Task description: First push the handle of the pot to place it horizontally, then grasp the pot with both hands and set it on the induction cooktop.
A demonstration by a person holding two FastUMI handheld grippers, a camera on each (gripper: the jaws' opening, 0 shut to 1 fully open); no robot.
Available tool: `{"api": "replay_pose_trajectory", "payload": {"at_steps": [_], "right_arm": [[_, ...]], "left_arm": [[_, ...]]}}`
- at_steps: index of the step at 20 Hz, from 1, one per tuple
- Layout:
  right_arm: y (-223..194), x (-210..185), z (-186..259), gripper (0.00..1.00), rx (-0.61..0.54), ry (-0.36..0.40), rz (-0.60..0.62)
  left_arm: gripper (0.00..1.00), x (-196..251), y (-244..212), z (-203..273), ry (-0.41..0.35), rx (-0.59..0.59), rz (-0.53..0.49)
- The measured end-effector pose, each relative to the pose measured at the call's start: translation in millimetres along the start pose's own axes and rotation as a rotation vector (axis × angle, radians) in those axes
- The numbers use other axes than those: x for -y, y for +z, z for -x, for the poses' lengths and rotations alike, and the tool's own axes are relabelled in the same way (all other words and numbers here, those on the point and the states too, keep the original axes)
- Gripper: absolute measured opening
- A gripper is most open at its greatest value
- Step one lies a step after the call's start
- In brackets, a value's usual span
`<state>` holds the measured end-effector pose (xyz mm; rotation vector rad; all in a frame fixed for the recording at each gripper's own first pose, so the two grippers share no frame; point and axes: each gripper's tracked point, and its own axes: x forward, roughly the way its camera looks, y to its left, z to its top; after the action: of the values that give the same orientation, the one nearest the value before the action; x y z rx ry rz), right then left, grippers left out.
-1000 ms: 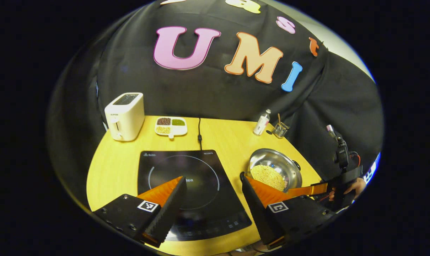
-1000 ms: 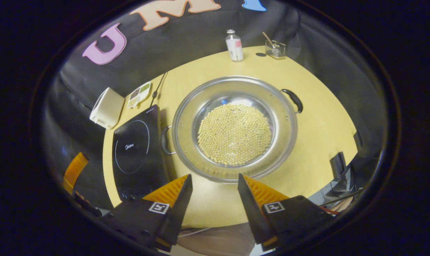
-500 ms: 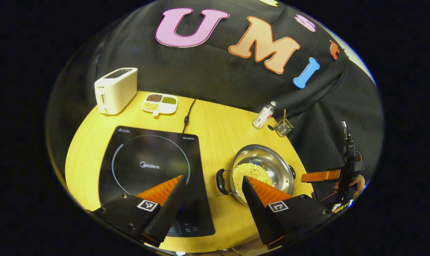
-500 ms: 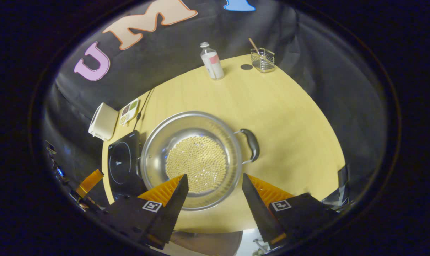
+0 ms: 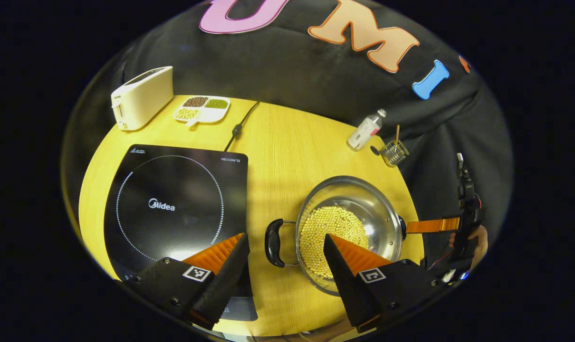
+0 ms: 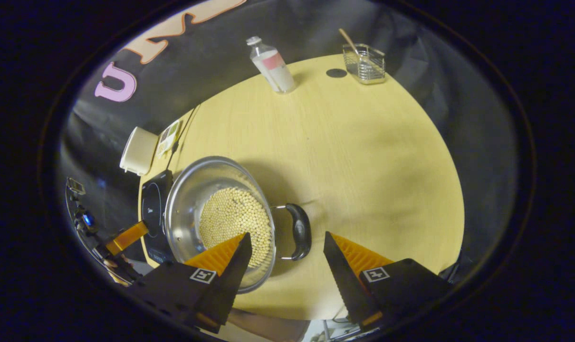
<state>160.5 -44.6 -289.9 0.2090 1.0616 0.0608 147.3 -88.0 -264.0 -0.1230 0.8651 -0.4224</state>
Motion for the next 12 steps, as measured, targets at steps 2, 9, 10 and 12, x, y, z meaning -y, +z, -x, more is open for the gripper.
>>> {"api": "replay_pose_trajectory", "payload": {"at_steps": [2,9,10,12], "right_arm": [[1.1,-0.4,-7.5,0.92,-0.033,0.035,0.005],[-0.3,0.5,-34.9,0.99,-0.111,0.091,0.031],[-0.3,-0.2,-36.7,0.98,-0.118,0.099,0.034],[-1.3,-0.6,-42.5,0.98,-0.134,0.115,0.032]], "left_arm": [[0.96,-0.7,-3.8,-10.7,0.02,-0.043,-0.003],[0.96,0.6,-21.1,-42.2,0.047,-0.201,0.047],[0.95,3.4,-22.3,-45.5,0.042,-0.215,0.056],[0.94,2.2,-24.6,-51.3,0.049,-0.242,0.063]]}}
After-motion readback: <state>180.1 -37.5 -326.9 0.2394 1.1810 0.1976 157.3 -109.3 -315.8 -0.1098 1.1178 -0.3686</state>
